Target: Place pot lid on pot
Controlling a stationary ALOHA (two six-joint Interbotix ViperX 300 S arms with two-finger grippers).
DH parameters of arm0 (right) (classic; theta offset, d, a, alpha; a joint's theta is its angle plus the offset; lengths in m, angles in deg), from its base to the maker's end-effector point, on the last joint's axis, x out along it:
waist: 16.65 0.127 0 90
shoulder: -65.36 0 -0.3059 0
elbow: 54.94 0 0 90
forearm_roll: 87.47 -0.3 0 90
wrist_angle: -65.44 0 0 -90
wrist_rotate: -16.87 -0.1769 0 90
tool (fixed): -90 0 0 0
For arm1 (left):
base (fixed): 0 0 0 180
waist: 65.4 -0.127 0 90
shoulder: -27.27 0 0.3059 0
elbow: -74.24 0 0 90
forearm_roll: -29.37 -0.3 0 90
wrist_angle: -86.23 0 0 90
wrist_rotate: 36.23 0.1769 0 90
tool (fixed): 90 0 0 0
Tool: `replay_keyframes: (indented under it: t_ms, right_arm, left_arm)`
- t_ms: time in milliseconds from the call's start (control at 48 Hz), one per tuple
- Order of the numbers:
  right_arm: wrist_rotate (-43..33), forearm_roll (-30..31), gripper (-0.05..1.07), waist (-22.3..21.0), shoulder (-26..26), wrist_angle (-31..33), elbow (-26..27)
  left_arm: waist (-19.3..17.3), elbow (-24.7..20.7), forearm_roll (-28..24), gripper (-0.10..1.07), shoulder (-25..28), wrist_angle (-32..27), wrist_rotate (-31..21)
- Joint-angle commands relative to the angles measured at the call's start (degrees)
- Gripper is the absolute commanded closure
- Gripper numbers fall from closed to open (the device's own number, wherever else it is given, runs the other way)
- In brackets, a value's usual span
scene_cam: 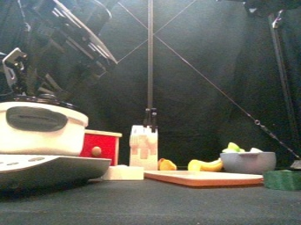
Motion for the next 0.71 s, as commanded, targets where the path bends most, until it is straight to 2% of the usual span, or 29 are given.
replay_keyframes:
  t_ms: [0, 417, 562, 688]
  right_arm:
    - [0.1, 0.4, 0.11, -0.3, 1.7, -0.2, 1.8]
    - [0.4, 3.0, 0.09, 0.1, 4.9, 1.7, 2.2]
    - [0.4, 4.5, 0.09, 0.2, 6.4, 4.9, 1.3]
    - [3.8, 4.9, 0.09, -0.1, 7.8, 8.8, -0.1]
  left_arm:
    - [-0.1, -0.7, 0.1, 0.42, 0.2, 0.2, 0.1]
    - [0.1, -0.8, 0.1, 0.42, 0.2, 0.3, 0.1]
    - [0.2, -0.9, 0.0, 0.42, 0.2, 0.3, 0.1]
    - [0.2, -1.1, -0.1, 0.42, 0.2, 0.2, 0.2]
